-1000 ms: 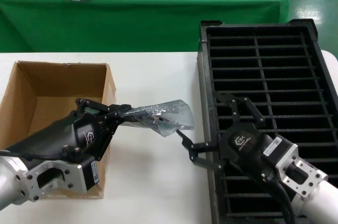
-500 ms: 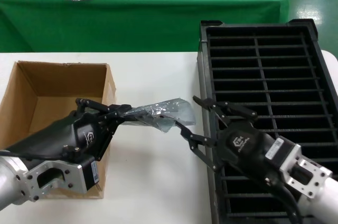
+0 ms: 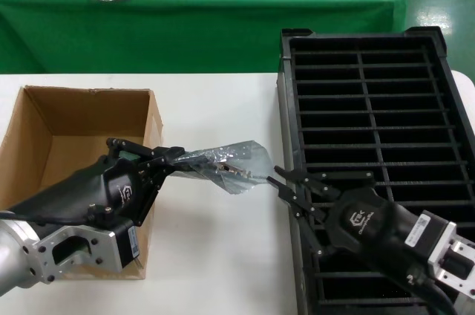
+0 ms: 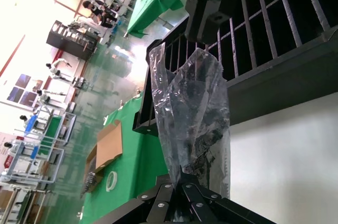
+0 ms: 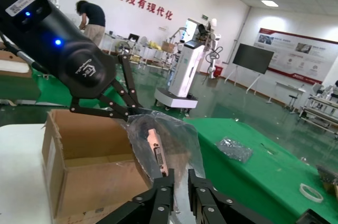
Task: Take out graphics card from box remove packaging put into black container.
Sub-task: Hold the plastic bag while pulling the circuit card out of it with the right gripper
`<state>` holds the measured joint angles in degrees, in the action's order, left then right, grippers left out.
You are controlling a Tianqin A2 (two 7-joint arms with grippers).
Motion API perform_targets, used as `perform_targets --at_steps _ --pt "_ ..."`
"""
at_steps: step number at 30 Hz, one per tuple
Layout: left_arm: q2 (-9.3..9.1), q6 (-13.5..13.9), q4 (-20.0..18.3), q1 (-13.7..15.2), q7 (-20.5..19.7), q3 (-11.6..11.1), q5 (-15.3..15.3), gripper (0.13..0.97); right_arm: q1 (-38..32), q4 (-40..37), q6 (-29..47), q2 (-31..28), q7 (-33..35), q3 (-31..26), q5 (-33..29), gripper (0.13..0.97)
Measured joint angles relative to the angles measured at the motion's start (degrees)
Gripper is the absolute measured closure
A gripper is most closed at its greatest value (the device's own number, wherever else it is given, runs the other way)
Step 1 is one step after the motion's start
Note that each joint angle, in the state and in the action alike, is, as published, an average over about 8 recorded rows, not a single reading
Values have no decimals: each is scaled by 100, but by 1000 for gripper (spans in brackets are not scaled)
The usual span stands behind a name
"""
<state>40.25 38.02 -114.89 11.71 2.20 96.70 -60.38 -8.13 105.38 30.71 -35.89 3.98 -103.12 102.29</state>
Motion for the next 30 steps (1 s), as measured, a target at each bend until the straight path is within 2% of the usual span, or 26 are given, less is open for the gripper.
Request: perform_targets --at_steps 6,15,30 --pt "0 0 0 0 0 0 0 957 -136 -88 84 54 31 -140 -43 911" --pt "0 0 0 0 0 0 0 957 -542 -461 400 247 196 -455 -77 958" --pt "0 0 0 0 0 0 0 957 -1457 -1322 1148 413 612 -679 31 959"
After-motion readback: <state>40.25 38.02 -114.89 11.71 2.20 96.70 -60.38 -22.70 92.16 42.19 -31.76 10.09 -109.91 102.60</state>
